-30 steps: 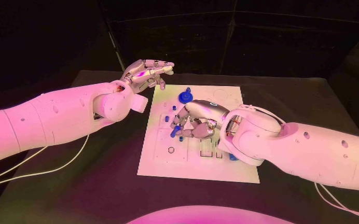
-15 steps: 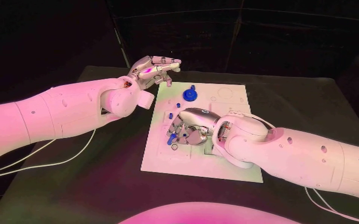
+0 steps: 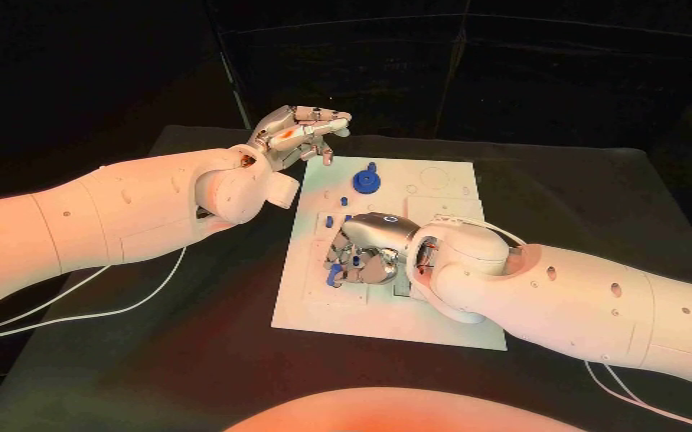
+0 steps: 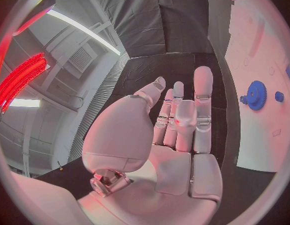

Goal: Assemble the parts on the task board

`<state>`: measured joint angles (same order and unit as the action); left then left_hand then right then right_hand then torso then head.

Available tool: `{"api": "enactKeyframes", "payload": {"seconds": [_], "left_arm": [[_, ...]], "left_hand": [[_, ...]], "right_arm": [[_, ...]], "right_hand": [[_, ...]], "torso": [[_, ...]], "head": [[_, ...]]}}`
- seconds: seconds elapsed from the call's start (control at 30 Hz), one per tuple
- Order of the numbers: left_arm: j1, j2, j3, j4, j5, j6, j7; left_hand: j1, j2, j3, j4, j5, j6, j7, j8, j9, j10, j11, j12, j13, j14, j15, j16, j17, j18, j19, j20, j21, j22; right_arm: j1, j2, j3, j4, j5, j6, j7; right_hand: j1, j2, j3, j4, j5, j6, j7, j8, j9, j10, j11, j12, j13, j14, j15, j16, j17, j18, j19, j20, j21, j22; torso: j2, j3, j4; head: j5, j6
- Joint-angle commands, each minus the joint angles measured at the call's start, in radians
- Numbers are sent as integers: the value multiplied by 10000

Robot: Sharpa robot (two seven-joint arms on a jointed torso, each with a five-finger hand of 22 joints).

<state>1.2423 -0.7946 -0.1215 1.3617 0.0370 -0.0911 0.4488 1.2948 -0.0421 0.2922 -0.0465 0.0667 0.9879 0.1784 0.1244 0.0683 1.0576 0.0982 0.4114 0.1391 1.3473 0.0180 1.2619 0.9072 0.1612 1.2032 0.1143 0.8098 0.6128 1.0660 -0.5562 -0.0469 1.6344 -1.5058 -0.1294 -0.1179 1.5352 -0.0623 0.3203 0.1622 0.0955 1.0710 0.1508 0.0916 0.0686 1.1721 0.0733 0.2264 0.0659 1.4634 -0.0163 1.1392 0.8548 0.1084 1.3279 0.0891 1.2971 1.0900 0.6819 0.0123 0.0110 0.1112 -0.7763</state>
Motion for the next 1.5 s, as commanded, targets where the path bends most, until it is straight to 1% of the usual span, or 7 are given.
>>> {"api": "enactKeyframes", "payload": {"seconds": [0.03, 0.23, 0.57, 1.03, 1.13, 1.33, 1.5], "left_arm": [[14, 15, 8, -1, -22, 131, 37], [14, 20, 8, -4, -22, 136, 37], [14, 18, 8, -2, -22, 143, 31], [14, 2, 8, 2, -22, 151, 19], [14, 1, 8, 1, -22, 158, 11], [14, -2, 8, -5, -22, 168, 2], [14, -2, 8, -8, -22, 176, -4]], "left_hand": [[47, 13, -61, -9, 9, -81, 15, 55, -7, -51, 8, 44, 14, -67, -13, 30, -18, 202, -62, 35, -36, -18], [47, 13, -61, -9, 9, -81, 15, 55, -7, -51, 8, 44, 14, -67, -13, 30, -18, 202, -62, 35, -36, -18], [47, 13, -61, -9, 9, -81, 15, 55, -7, -51, 8, 44, 14, -67, -13, 30, -18, 202, -62, 35, -36, -18], [47, 13, -61, -9, 9, -81, 15, 55, -7, -51, 8, 44, 14, -67, -13, 30, -18, 202, -62, 35, -36, -18], [47, 13, -61, -9, 9, -81, 15, 55, -7, -51, 8, 44, 14, -67, -13, 30, -18, 202, -62, 35, -36, -18], [47, 13, -61, -9, 9, -81, 15, 55, -7, -51, 8, 44, 14, -67, -13, 30, -18, 202, -62, 35, -36, -18], [47, 13, -61, -9, 9, -81, 15, 55, -7, -51, 8, 44, 14, -67, -13, 30, -18, 202, -62, 35, -36, -18]], "right_arm": [[8, 27, 7, -2, -481, 377, -315], [6, 58, 7, -28, -669, 458, -509], [-25, 126, 7, 8, -1229, 322, -802], [-48, 120, 7, 156, -1384, 646, -782], [-58, 98, 7, 214, -1399, 600, -768], [-94, 40, 7, 374, -1729, 351, -794], [-108, 22, 8, 438, -2077, 275, -960]], "right_hand": [[-62, -29, 61, -16, 52, -13, 20, -53, 5, 78, 6, -65, 14, -1, 48, 58, 8, -58, -17, 45, 47, 10], [-62, -29, 61, -16, 52, -13, 20, -53, 5, 78, 6, -65, 14, -1, 48, 58, 8, -58, -17, 45, 47, 10], [-98, -61, 99, -50, 57, -6, 15, -62, 6, 90, 2, -90, 15, -6, 49, 61, 5, -56, -24, 48, 47, 5], [-114, -98, 137, -100, 59, 10, 11, -65, 10, 111, -2, -106, 19, -3, 45, 86, 38, -61, -16, 48, 64, 30], [-114, -98, 137, -100, 59, 10, 11, -65, 10, 111, -2, -106, 19, -3, 45, 86, 38, -61, -16, 48, 64, 30], [-145, -120, 157, -123, 65, 36, 7, -60, 15, 138, -5, -113, 23, 0, 44, 106, 64, -64, -9, 47, 76, 48], [-193, -144, 185, -150, 73, 79, -8, -50, 23, 185, -16, -118, 29, 7, 36, 139, 107, -70, 7, 44, 101, 86]], "torso": [[4, -3, 6], [1, -6, 8], [0, -6, 0], [-4, -3, 2], [-3, 3, -3], [-2, -1, -5], [-2, -1, 4]], "head": [[4, -22], [8, -41], [10, -45], [23, -69], [30, -72], [30, -64], [28, -61]]}}
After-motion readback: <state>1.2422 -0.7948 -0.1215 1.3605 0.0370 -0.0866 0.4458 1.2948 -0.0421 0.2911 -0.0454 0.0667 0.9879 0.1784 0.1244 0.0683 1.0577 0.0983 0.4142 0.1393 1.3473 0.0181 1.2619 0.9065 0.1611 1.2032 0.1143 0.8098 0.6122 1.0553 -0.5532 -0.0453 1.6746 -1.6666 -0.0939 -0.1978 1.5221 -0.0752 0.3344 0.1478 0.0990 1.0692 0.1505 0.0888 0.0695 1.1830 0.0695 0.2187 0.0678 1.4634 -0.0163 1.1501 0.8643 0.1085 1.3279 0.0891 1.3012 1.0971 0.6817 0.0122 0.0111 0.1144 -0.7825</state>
